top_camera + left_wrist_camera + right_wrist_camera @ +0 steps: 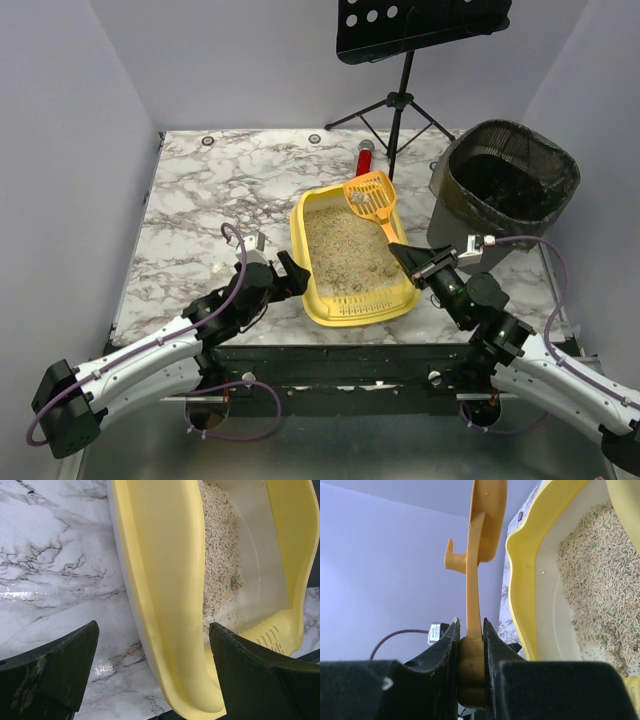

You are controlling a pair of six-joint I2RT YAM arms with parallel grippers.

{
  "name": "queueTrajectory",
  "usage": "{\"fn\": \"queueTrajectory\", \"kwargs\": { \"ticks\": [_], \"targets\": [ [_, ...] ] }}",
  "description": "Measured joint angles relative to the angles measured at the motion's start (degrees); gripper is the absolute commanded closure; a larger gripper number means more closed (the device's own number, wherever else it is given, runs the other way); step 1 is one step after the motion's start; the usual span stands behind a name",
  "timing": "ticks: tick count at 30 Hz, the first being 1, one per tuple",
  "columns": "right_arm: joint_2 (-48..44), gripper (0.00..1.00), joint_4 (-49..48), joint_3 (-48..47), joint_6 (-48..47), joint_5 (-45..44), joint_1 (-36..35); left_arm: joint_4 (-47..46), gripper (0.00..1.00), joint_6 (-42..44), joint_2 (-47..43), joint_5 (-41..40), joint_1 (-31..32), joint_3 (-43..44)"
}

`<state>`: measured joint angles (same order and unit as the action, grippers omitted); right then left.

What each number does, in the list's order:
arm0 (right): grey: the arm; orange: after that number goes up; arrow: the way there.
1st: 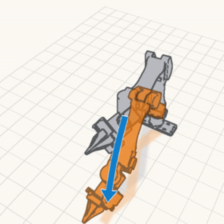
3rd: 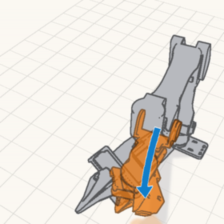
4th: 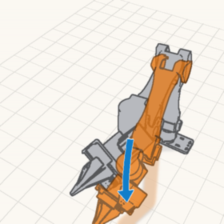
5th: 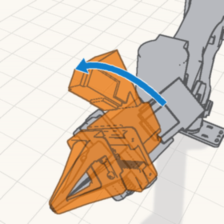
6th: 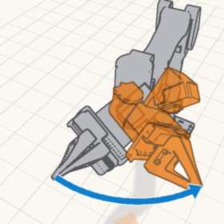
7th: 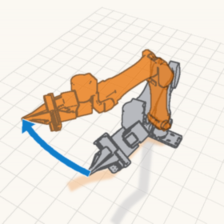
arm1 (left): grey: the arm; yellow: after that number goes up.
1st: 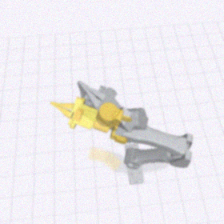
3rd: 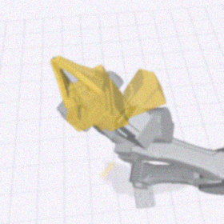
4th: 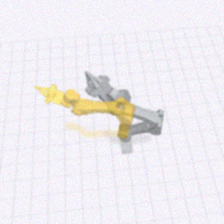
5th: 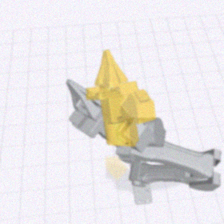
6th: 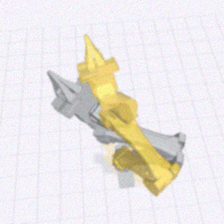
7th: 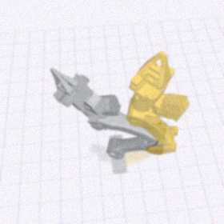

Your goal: Clean the litter box

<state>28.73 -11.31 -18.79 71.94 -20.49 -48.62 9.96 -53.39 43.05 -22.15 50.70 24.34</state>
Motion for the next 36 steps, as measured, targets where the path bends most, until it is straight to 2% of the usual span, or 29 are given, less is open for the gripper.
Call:
{"fn": "queueTrajectory", "kwargs": {
  "ticks": [20, 29, 36],
  "targets": [
    [3.5, 1.0, 22.1, -19.6, 2.4, -16.5, 0.0, -0.6, 0.01, 0.0, 0.7, 1.2, 0.0, 0.0],
    [6.2, 1.0, 30.1, -32.8, -1.1, -23.2, 0.0, -0.7, 0.01, 0.0, 1.1, 2.0, 0.0, 0.0],
    [6.3, 1.0, 36.0, -38.6, -5.6, -33.6, 0.0, -0.7, 0.01, 0.0, 1.0, 2.3, 0.0, 0.0]
  ]
}}
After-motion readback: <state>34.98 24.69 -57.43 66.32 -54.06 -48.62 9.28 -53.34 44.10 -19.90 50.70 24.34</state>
